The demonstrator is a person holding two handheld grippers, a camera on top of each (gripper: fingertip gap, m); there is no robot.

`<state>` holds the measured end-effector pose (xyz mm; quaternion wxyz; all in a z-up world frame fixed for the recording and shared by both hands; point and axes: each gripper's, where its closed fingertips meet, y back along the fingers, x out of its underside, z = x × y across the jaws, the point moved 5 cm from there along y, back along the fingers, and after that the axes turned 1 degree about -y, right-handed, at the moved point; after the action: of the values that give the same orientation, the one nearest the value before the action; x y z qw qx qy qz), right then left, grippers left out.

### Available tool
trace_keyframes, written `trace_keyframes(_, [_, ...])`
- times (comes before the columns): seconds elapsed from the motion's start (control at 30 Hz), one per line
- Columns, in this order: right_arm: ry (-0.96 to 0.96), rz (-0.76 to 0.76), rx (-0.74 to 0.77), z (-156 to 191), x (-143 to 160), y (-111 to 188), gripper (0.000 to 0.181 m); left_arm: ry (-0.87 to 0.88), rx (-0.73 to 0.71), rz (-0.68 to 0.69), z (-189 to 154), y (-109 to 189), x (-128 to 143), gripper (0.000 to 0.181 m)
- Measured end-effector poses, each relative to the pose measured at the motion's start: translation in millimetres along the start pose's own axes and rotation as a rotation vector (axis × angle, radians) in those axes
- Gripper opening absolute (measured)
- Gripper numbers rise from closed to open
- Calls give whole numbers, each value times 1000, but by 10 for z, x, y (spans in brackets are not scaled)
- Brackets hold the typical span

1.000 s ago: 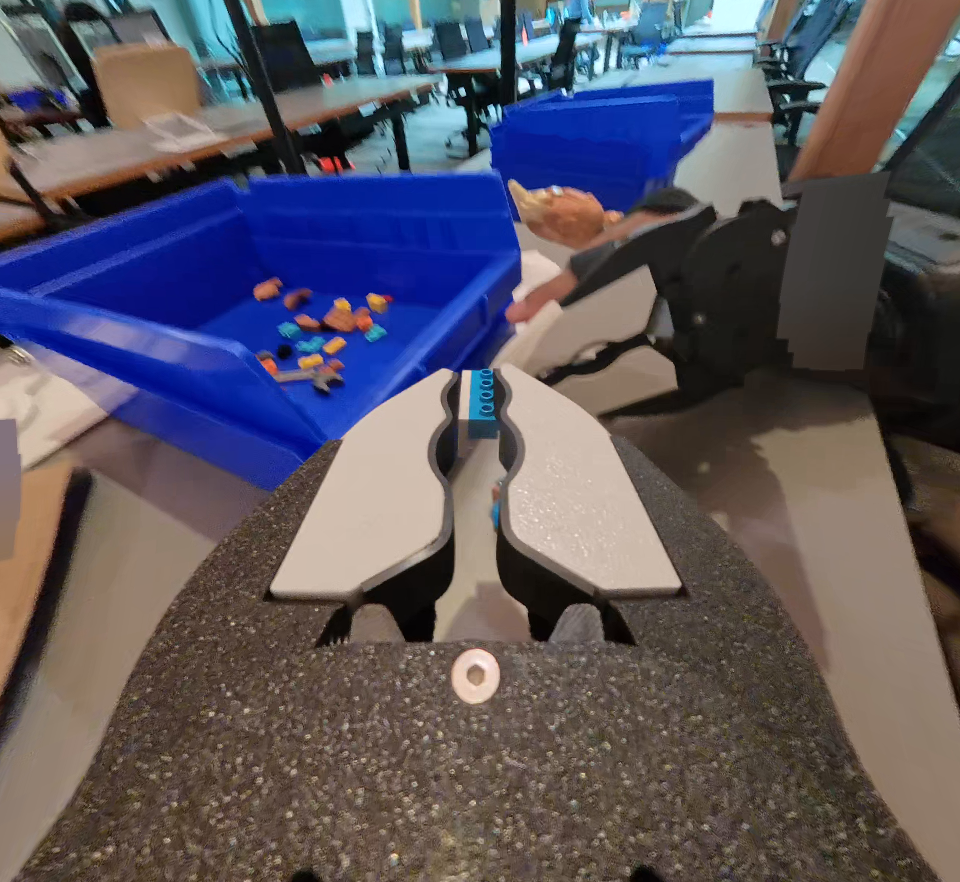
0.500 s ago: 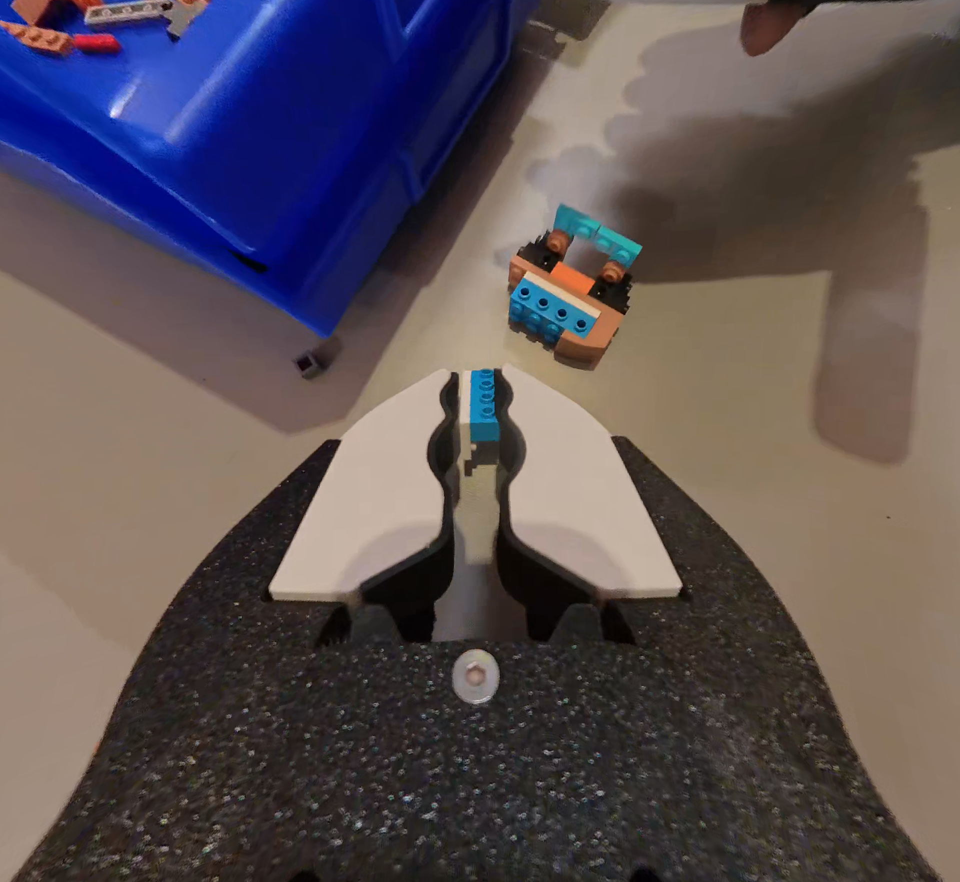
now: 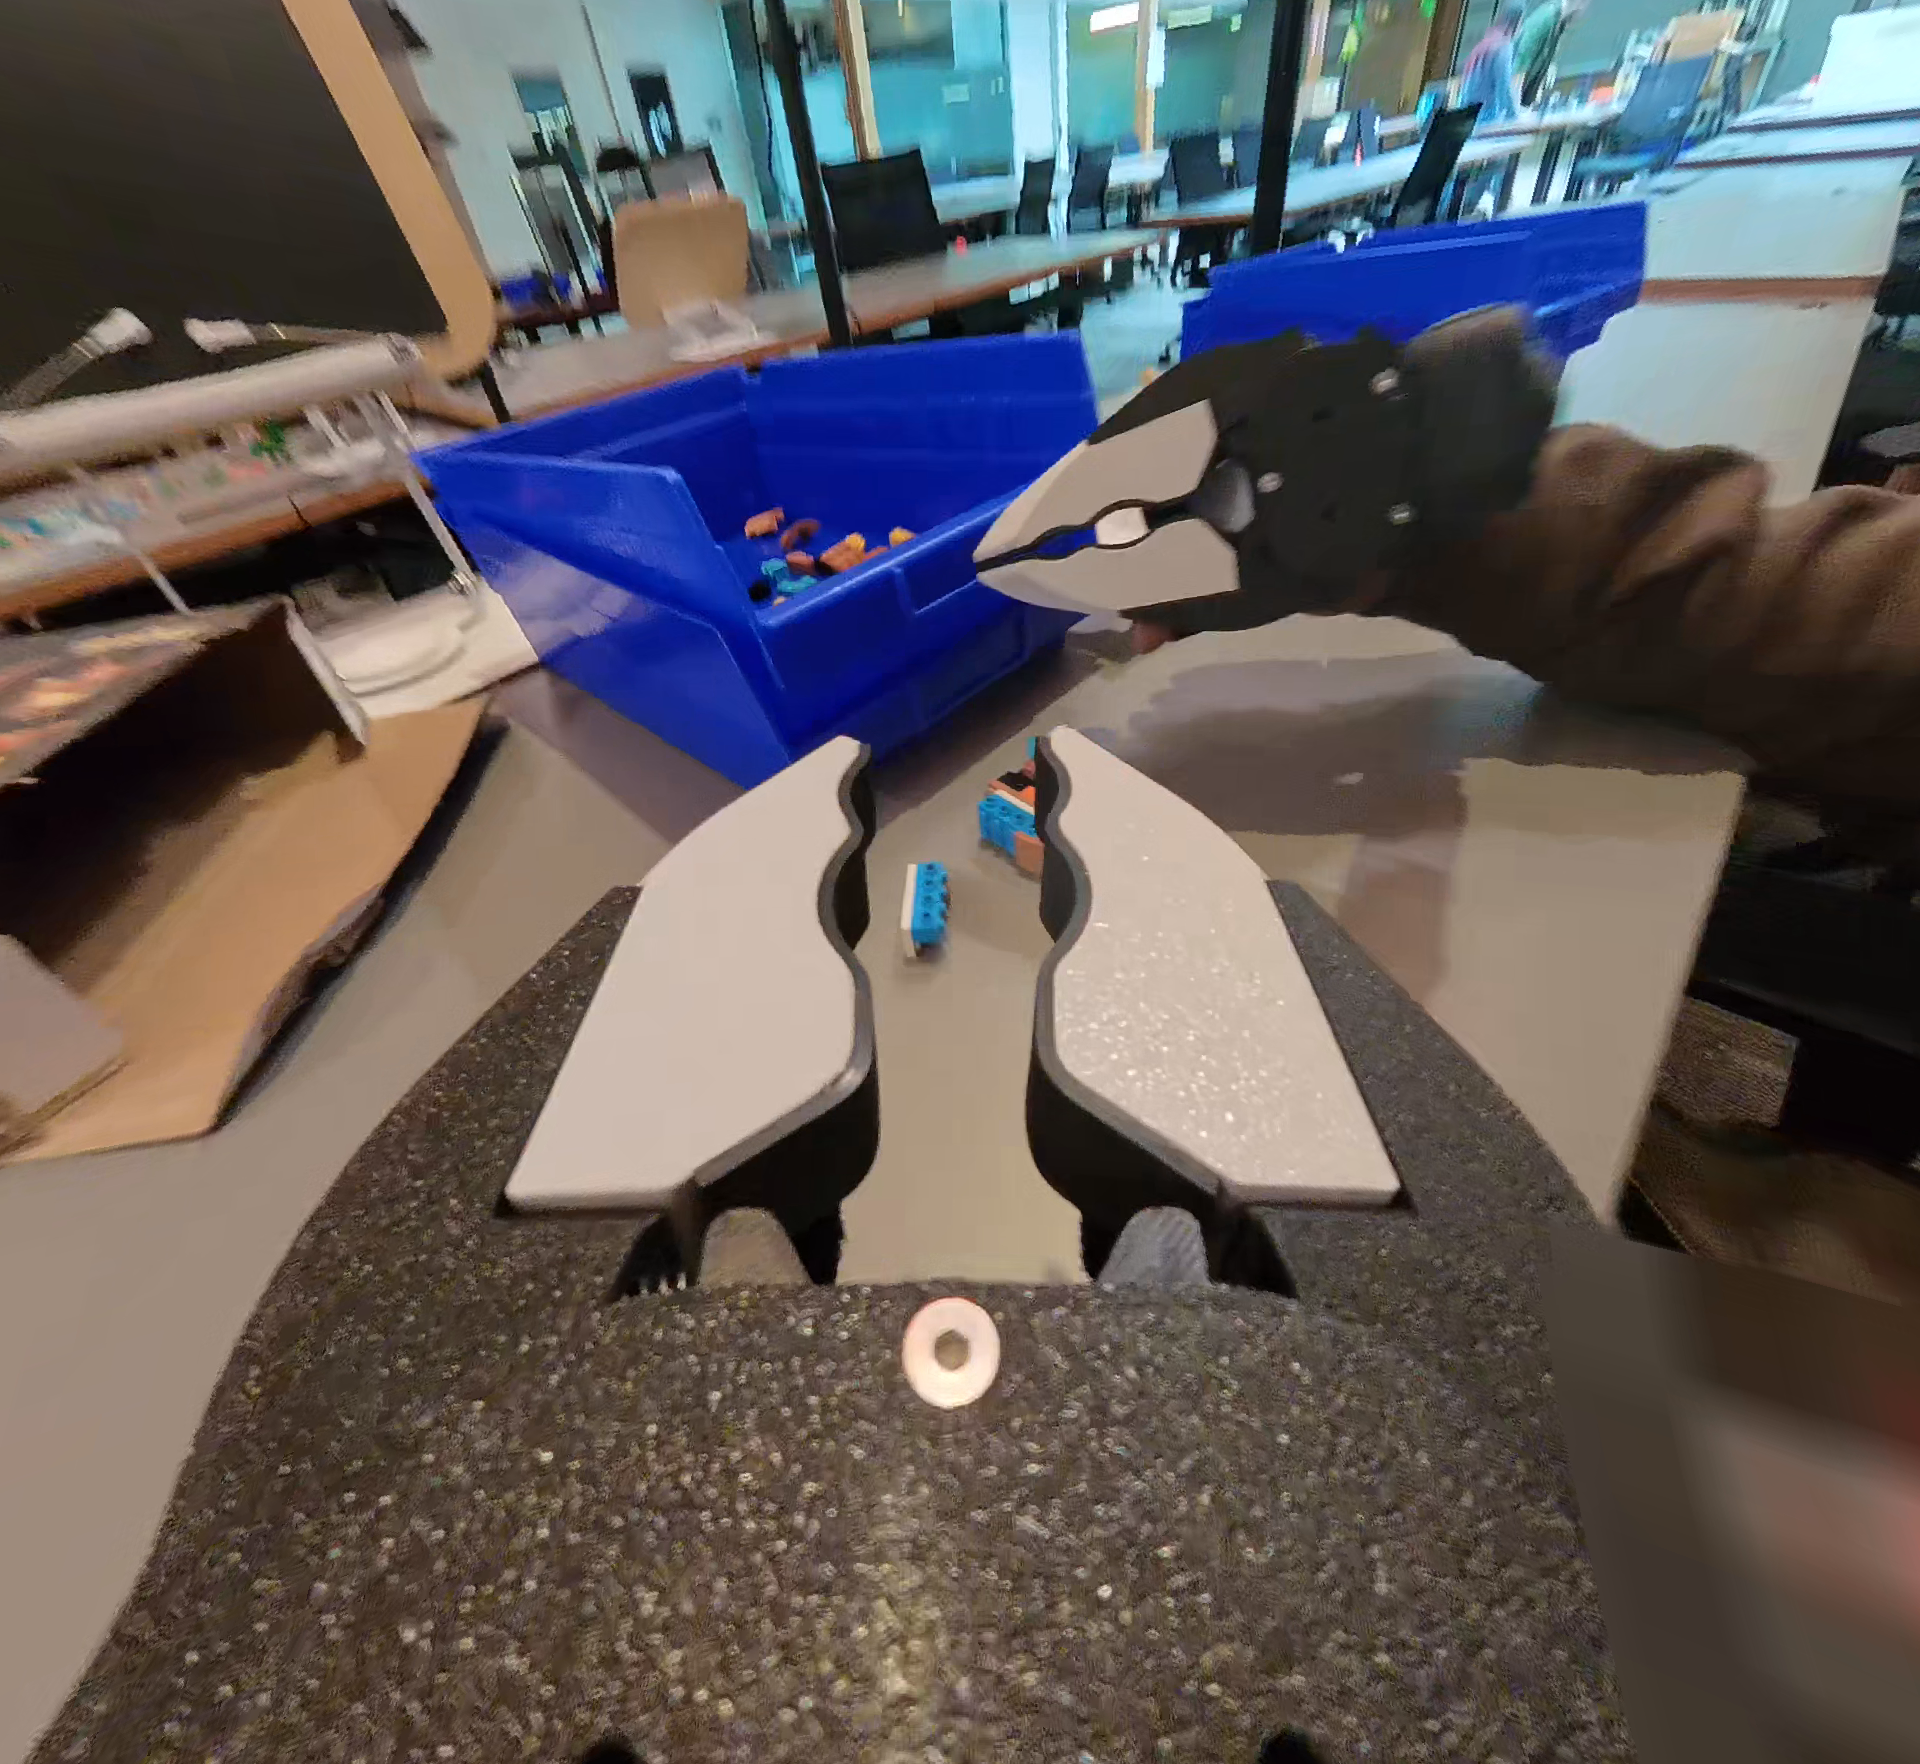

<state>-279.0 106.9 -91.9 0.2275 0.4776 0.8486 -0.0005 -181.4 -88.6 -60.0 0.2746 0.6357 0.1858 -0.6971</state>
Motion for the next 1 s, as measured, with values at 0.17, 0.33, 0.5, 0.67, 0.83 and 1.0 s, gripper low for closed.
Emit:
trace_keyframes(0.17, [9,-40,193,41,-148,234,0,-45,-38,-134,-429,1061,103,28])
trace_keyframes(0.33, [-38,-92,384,251,-466,695,0,-86,-193,-191,-689,2144,372,26])
trace_keyframes(0.5, [-35,-191,442,576,-1042,1150,0,-28,-494,-50,-697,3271,951,24])
trace_keyframes(0.67, [-164,-343,356,1086,-1876,1499,0,161,-702,131,-902,4161,1525,25])
trace_keyframes(0.83, [-61,-483,153,1881,-2765,1632,0,282,-698,49,-1345,4357,1594,25])
trace_keyframes(1.0, [26,-557,-21,2585,-3206,1594,0,224,-701,259,-1829,4434,1834,25])
